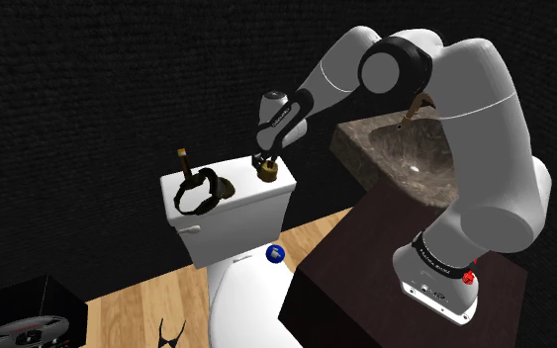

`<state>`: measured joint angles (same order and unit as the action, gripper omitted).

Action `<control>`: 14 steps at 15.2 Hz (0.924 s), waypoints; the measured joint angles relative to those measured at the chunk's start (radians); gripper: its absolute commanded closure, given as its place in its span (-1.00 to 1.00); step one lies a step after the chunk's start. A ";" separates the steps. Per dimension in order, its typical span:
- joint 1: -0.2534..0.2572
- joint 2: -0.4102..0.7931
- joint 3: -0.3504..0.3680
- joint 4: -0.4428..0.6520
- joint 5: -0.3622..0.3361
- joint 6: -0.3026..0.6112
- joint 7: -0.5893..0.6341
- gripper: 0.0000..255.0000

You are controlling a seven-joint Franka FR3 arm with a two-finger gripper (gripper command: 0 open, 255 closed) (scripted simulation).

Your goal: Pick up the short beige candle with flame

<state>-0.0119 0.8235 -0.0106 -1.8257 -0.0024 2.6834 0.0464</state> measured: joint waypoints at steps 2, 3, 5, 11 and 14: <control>0.000 -0.021 -0.001 -0.010 0.000 -0.012 0.000 1.00; -0.001 -0.032 -0.001 -0.014 0.000 -0.019 -0.001 1.00; 0.001 -0.053 -0.001 -0.022 0.000 -0.032 0.000 1.00; 0.001 -0.126 -0.001 -0.049 -0.001 -0.078 0.001 1.00; 0.001 -0.161 -0.001 -0.063 -0.001 -0.100 0.000 1.00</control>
<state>-0.0111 0.6622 -0.0121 -1.8887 -0.0033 2.5838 0.0461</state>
